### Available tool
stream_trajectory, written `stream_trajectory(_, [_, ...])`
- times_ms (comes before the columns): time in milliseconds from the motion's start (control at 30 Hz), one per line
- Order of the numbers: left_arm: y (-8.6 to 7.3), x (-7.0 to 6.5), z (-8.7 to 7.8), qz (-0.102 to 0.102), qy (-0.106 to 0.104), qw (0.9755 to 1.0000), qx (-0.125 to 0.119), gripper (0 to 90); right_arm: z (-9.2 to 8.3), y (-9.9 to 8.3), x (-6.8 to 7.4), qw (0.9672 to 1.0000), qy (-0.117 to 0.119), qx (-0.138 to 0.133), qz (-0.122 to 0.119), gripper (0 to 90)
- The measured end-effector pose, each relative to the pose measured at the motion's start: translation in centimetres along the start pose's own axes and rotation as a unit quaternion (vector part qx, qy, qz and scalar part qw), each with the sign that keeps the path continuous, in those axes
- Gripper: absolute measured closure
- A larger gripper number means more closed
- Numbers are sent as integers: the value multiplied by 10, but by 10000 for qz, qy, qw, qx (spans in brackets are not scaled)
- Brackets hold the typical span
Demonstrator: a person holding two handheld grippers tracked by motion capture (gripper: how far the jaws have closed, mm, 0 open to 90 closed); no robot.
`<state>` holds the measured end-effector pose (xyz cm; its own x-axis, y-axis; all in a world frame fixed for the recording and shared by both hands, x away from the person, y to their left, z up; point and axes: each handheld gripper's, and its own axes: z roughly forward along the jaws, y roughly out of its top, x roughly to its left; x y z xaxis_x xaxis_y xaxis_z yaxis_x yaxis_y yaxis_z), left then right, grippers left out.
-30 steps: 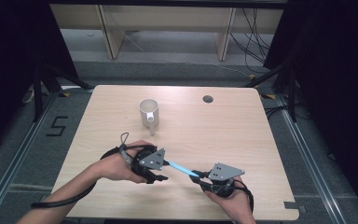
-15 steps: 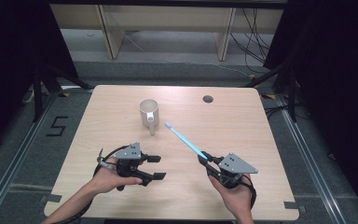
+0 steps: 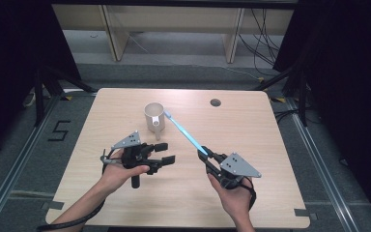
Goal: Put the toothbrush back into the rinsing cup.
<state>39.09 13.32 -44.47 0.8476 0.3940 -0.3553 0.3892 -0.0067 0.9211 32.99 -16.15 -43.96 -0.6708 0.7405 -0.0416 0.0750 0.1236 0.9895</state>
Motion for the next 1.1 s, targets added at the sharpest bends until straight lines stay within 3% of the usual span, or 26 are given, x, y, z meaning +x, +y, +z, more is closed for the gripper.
stream_trajectory(67, [4, 1, 2, -108, -28, 9999, -61, 305, 2, 1, 0, 9999, -8, -31, -113, 787])
stream_trajectory(100, [5, 1, 2, -109, -40, 9999, -66, 304, 2, 1, 3, 10000, 48, 28, 18, 788])
stream_trajectory(200, [9, 0, 5, -205, -69, 9997, -133, 304, 5, 0, 3, 9999, 66, -75, -125, 787])
stream_trajectory(400, [17, 1, 11, -323, -121, 9991, -243, 304, 10, -1, 9, 9998, 128, -111, -70, 788])
stream_trajectory(433, [17, 1, 12, -358, -127, 9989, -261, 304, 10, 0, 8, 9997, 102, -139, -185, 788])
stream_trajectory(467, [18, 2, 13, -388, -119, 9988, -273, 304, 10, 0, 10, 9998, 174, -104, -71, 788])
stream_trajectory(767, [23, 5, 18, -662, -140, 9966, -464, 307, 10, 1, 10, 9995, 190, -202, -147, 789])
stream_trajectory(800, [23, 5, 18, -688, -149, 9964, -477, 307, 10, 1, 10, 9995, 110, -178, -247, 789])
stream_trajectory(833, [24, 5, 18, -708, -154, 9962, -489, 307, 10, 1, 11, 9997, 164, -151, -129, 789])
stream_trajectory(900, [24, 5, 19, -756, -156, 9956, -522, 310, 10, 1, 10, 9993, 114, -221, -268, 789])
stream_trajectory(1067, [26, 6, 18, -877, -136, 9942, -602, 320, 9, 2, 14, 9997, 212, -128, -37, 789])
stream_trajectory(1100, [26, 6, 18, -895, -132, 9939, -624, 322, 11, 2, 13, 9993, 214, -272, -125, 789])
